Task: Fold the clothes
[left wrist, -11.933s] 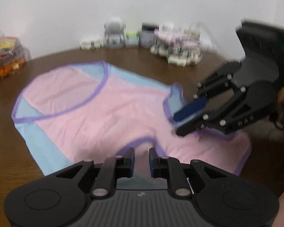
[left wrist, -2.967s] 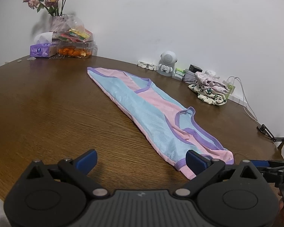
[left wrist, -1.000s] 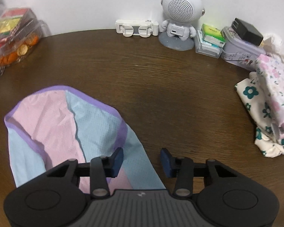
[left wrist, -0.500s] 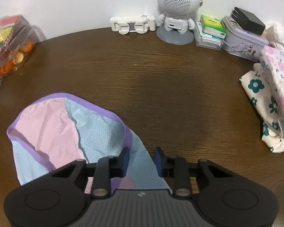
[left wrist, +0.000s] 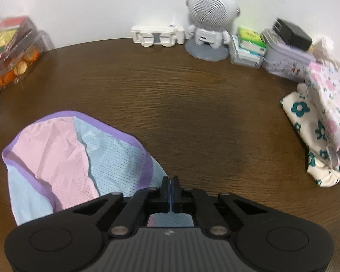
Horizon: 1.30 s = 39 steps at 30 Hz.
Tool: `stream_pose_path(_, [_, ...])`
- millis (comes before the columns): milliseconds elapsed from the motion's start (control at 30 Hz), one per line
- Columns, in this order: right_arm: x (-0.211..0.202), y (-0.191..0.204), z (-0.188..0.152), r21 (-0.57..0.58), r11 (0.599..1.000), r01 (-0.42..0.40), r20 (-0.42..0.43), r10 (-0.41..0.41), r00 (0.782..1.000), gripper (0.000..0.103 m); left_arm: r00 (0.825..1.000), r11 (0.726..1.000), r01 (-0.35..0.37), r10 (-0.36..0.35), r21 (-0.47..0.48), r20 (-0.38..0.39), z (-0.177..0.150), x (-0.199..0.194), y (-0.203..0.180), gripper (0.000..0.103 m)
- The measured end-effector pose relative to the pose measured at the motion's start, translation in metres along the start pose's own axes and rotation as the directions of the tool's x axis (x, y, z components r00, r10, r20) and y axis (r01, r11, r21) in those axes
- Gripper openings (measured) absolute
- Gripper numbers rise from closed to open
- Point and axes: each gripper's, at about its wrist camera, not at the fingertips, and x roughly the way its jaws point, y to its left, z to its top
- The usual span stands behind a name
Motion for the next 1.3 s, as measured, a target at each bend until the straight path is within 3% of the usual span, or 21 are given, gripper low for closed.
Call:
stream_pose_path(200, [-0.011,0.017,0.003,-0.079,0.996,-0.029,0.027,0.031,0.999,0.004,0.995,0.995,0.081,-0.077,-0.051,0.070,-0.005,-0.018,0.021,0.000])
stream_pose_path(367, [-0.022,0.035,0.002,-0.151,0.987,-0.048,0.024,0.052,0.998,0.003,0.979,0.986,0.156,-0.145,-0.066,0.143,-0.014,-0.044,0.041,0.000])
stream_pose_path(467, [-0.031,0.052,0.000,-0.210,0.975,-0.073,0.012,0.078,0.997,0.003,0.961,0.974,0.214,-0.196,-0.074,0.197,-0.028,-0.066,0.059,0.000])
stream_pose_path(600, [-0.039,0.089,-0.007,-0.331,0.936,-0.119,-0.040,0.112,0.993,0.003,0.919,0.946,0.309,-0.270,-0.096,0.287,-0.065,-0.103,0.101,0.000])
stream_pose_path(700, [-0.033,0.118,-0.019,-0.417,0.896,-0.151,-0.111,0.115,0.987,0.003,0.894,0.927,0.351,-0.289,-0.135,0.341,-0.101,-0.119,0.137,0.000])
stream_pose_path(800, [-0.018,0.142,-0.034,-0.477,0.862,-0.172,-0.188,0.091,0.978,0.003,0.883,0.913,0.362,-0.273,-0.185,0.381,-0.141,-0.117,0.171,0.000])
stream_pose_path(933, [0.010,0.155,-0.054,-0.506,0.849,-0.151,-0.254,0.020,0.967,0.003,0.889,0.885,0.382,-0.274,-0.265,0.368,-0.176,-0.098,0.204,0.000])
stream_pose_path(1100, [0.023,0.158,-0.075,-0.519,0.849,-0.097,-0.271,-0.056,0.961,0.004,0.892,0.879,0.387,-0.280,-0.280,0.354,-0.184,-0.079,0.213,0.000])
stream_pose_path(1267, [0.026,0.150,-0.081,-0.488,0.871,-0.060,-0.267,-0.083,0.960,0.007,0.893,0.895,0.367,-0.264,-0.252,0.364,-0.179,-0.072,0.208,0.000])
stream_pose_path(1300, [0.027,0.147,-0.081,-0.476,0.878,-0.058,-0.269,-0.082,0.960,0.012,0.898,0.897,0.359,-0.256,-0.258,0.358,-0.178,-0.069,0.208,0.000])
